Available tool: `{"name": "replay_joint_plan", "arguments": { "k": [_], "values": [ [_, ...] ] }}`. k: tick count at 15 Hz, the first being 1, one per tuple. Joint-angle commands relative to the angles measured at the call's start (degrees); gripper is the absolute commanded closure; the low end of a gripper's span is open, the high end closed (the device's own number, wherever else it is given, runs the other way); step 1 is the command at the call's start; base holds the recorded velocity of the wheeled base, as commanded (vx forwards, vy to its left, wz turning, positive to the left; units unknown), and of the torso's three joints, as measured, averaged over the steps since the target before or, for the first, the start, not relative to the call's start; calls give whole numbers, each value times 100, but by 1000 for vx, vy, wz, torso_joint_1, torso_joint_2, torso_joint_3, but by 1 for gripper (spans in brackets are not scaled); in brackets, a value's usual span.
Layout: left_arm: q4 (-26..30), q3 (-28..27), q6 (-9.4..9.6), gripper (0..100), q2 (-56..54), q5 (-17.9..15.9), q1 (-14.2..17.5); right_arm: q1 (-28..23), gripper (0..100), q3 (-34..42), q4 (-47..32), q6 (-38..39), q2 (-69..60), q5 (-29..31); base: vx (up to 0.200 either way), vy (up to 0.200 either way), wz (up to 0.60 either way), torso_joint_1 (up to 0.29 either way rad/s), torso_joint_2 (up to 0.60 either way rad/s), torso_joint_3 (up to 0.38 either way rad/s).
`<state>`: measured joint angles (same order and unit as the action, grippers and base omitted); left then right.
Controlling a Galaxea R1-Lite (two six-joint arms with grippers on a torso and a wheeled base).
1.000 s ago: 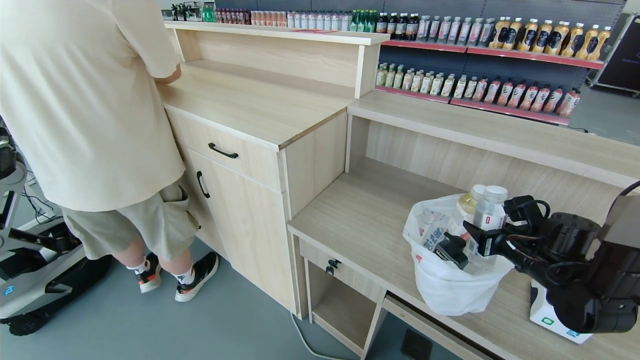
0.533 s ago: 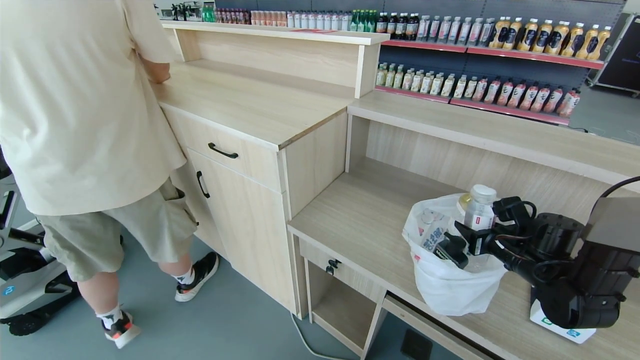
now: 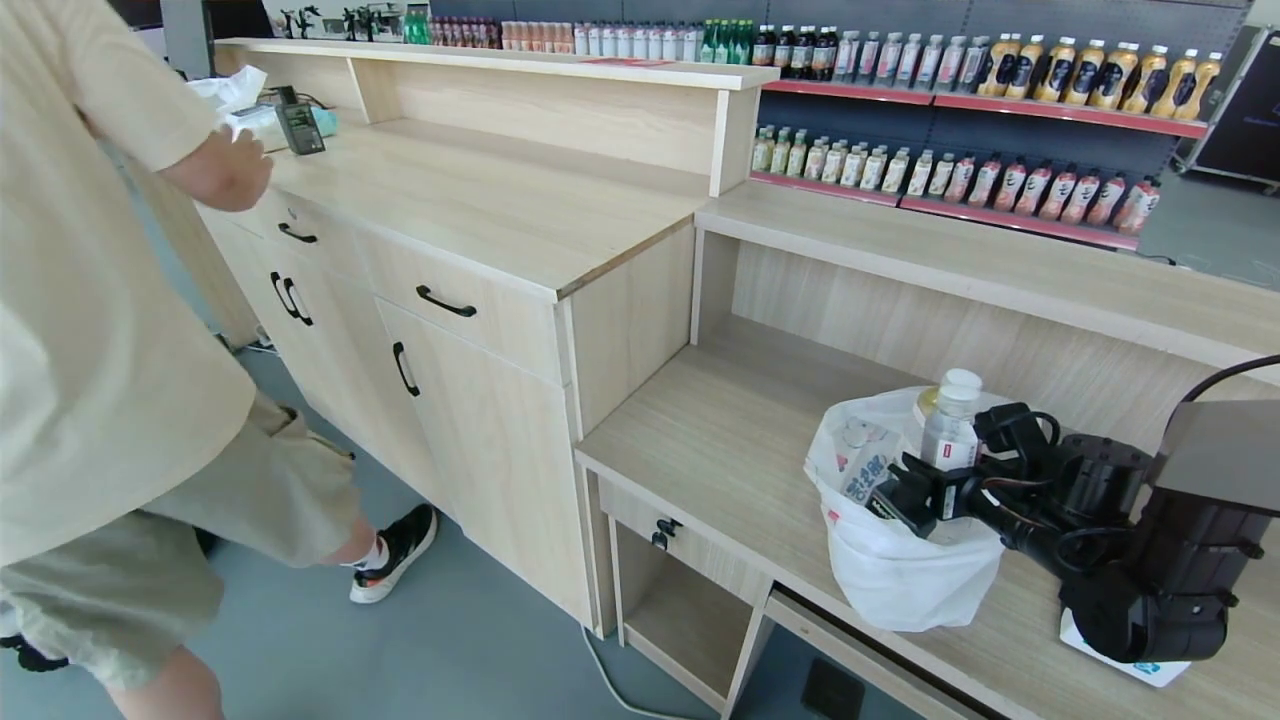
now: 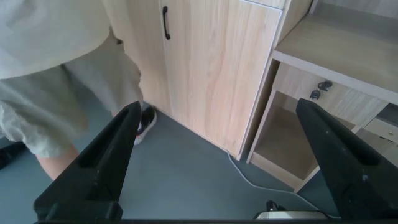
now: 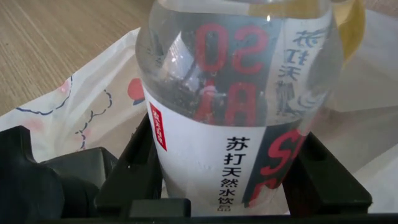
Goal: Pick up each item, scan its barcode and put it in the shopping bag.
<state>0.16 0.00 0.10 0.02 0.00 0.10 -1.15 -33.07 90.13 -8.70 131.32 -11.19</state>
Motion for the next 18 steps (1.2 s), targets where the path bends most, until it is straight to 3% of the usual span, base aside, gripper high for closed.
{"name": "replay_joint_plan", "arguments": {
  "k": [1, 18],
  "values": [
    [2, 0, -1, 0, -2, 0, -1, 53, 100, 3, -12, -17, 78, -6, 0, 0, 0, 0, 0, 0],
    [2, 0, -1, 0, -2, 0, -1, 167, 100, -261, -12, -237, 166, -6, 0, 0, 0, 0, 0, 0]
  ]
}}
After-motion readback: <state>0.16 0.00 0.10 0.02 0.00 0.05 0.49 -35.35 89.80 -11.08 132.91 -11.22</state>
